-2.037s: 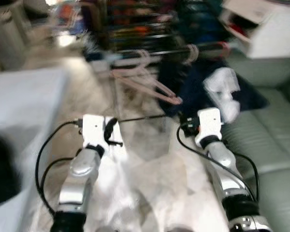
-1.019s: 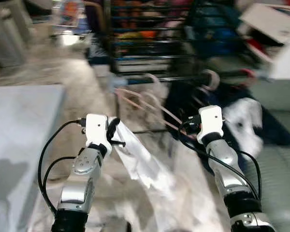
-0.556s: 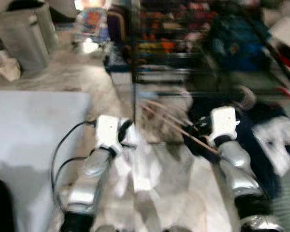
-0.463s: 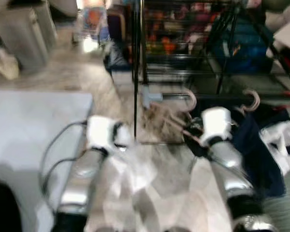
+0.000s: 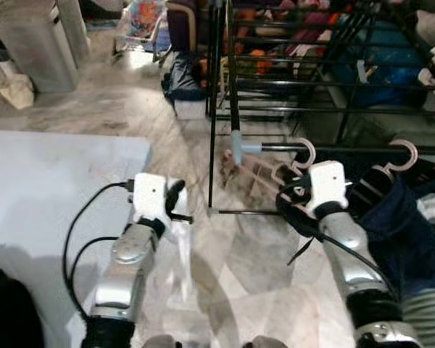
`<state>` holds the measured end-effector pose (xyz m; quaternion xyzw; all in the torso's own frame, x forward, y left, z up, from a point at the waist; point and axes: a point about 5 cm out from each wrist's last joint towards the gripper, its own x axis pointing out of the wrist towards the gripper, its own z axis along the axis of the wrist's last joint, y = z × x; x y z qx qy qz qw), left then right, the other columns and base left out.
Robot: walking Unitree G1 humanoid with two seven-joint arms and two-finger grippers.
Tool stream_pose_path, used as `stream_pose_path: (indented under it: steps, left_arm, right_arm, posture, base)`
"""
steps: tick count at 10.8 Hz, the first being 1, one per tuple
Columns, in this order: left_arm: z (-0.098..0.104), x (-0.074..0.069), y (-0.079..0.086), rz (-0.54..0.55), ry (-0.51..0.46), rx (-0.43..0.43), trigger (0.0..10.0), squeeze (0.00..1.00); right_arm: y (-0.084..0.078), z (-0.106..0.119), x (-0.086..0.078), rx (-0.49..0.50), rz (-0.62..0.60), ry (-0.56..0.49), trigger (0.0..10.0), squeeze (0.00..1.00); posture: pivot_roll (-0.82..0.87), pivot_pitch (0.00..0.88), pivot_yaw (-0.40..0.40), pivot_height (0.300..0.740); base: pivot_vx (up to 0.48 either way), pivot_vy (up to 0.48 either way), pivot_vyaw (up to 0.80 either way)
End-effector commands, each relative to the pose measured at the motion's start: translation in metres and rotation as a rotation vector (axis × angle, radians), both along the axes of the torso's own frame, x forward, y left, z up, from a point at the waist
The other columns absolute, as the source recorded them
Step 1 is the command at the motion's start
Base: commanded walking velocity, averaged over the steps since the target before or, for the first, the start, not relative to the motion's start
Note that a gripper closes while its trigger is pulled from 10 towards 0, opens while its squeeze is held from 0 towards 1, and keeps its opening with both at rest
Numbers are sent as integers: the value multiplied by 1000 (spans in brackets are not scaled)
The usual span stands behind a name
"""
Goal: Hang hanger
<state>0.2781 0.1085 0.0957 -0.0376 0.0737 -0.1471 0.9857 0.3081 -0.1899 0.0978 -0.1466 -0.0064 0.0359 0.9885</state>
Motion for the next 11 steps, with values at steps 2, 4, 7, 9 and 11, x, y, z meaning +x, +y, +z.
stream_pose_path:
  steps: [2, 4, 7, 9, 11]
  left_arm:
    - [10, 0, -5, -24, -36, -5, 10000, 0]
    - [6, -2, -5, -34, -9, 1, 10000, 0]
    - [2, -8, -6, -61, 26, 20, 10000, 0]
    - [-1, -14, -3, -75, 54, 40, 10000, 0]
    - [0, -18, -3, -84, 66, 43, 10000, 0]
  right_arm:
    - [-15, -5, -9, -32, -30, 45, 10000, 0]
    - [-36, -4, -11, -71, -19, 96, 10000, 0]
    - [-69, -4, -6, -163, 105, 253, 10000, 0]
    - [-61, 9, 4, -144, 366, 324, 10000, 0]
    - [-55, 20, 9, -158, 552, 385, 10000, 0]
  posture:
    - [-21, 12, -21, 740]
    - [-33, 29, -18, 740]
    - [-30, 58, -7, 740]
    - [-16, 78, -1, 740]
    - [-6, 94, -4, 740]
  base:
    - [0, 0, 0]
    - [0, 0, 0]
    - [0, 0, 0]
    - [0, 0, 0]
    - [0, 0, 0]
